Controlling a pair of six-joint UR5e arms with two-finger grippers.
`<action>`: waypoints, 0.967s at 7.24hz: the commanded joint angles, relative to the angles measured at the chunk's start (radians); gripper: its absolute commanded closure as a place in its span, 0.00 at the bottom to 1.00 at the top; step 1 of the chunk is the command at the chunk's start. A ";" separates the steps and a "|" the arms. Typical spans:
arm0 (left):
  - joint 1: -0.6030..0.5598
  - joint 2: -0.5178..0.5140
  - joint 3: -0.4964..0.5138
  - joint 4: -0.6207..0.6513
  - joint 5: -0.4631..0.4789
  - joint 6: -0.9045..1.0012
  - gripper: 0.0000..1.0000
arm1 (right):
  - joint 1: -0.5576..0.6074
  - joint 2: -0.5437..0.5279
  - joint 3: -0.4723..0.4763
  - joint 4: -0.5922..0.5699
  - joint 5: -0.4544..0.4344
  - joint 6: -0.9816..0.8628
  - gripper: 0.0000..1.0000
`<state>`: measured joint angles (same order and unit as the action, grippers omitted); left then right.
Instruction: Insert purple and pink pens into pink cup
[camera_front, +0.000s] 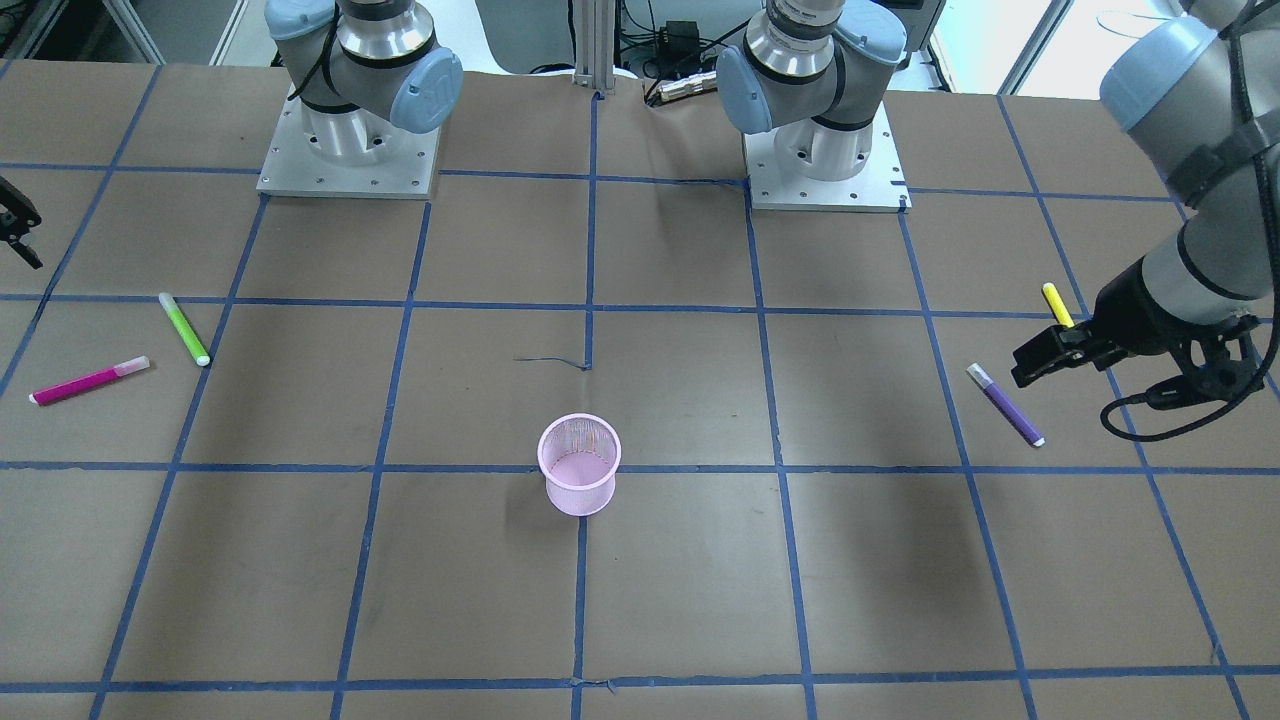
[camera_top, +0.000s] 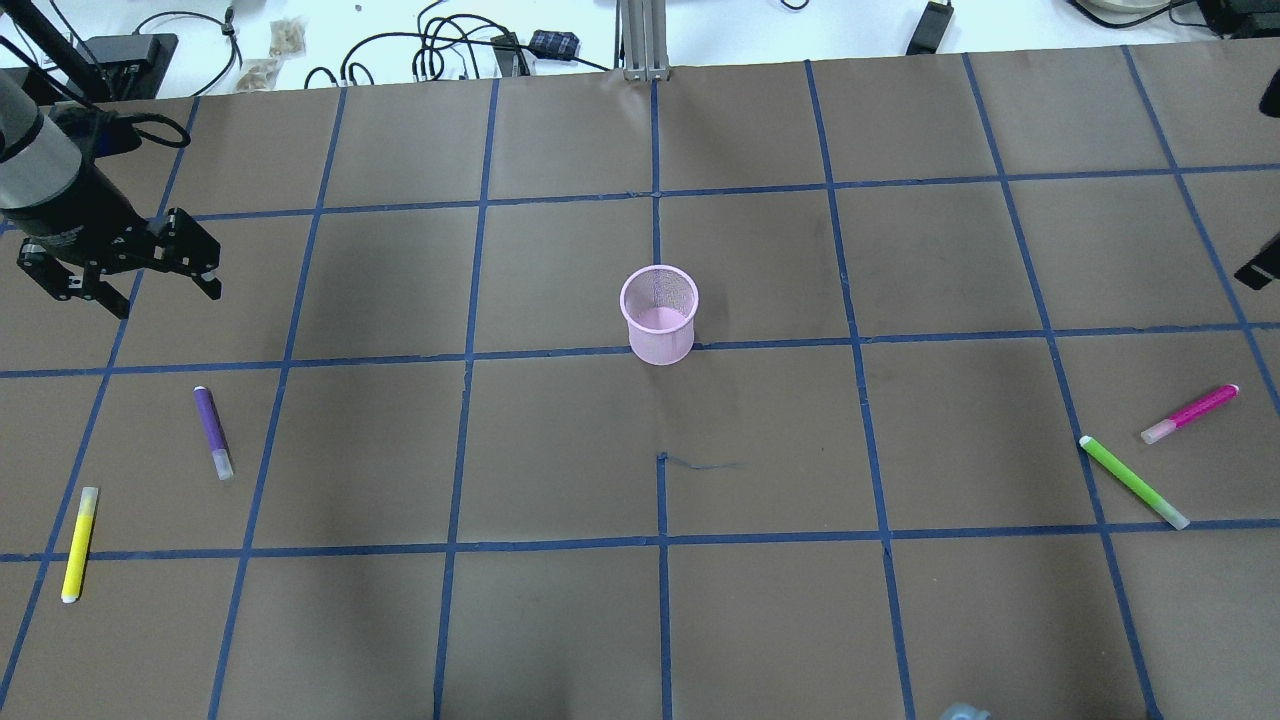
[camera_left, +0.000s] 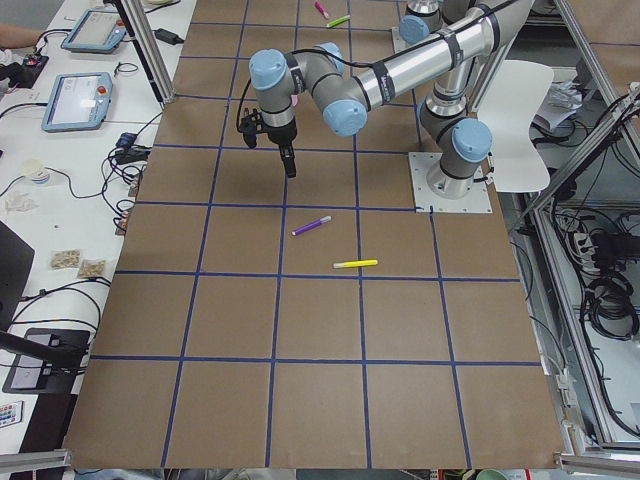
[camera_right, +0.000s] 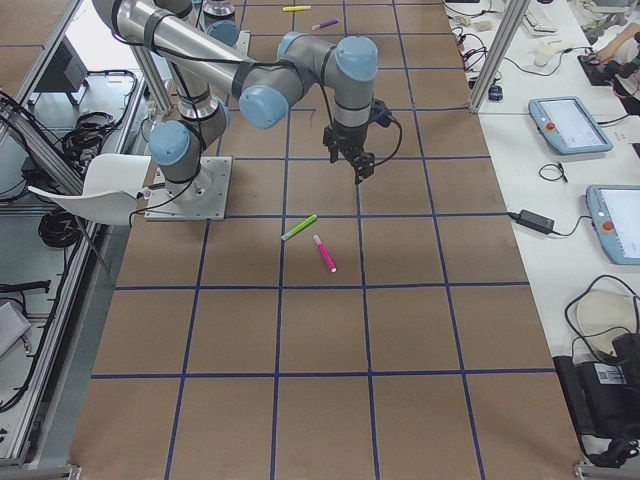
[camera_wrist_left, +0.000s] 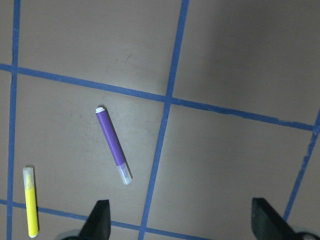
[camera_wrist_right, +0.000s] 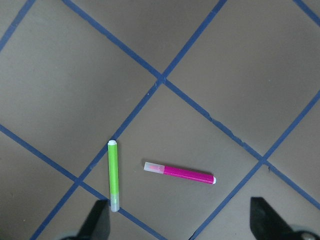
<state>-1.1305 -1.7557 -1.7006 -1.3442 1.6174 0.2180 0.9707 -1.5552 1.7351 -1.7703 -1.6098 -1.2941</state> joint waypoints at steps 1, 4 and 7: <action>0.085 -0.063 -0.054 0.115 -0.008 0.009 0.00 | -0.122 0.000 0.073 -0.014 -0.011 -0.295 0.00; 0.112 -0.125 -0.151 0.323 0.010 0.115 0.00 | -0.217 0.012 0.170 -0.026 -0.015 -0.728 0.00; 0.141 -0.191 -0.156 0.350 0.006 0.112 0.00 | -0.234 0.143 0.199 -0.188 0.043 -1.070 0.00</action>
<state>-0.9964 -1.9213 -1.8538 -1.0113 1.6222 0.3300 0.7413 -1.4731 1.9277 -1.8957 -1.5962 -2.1961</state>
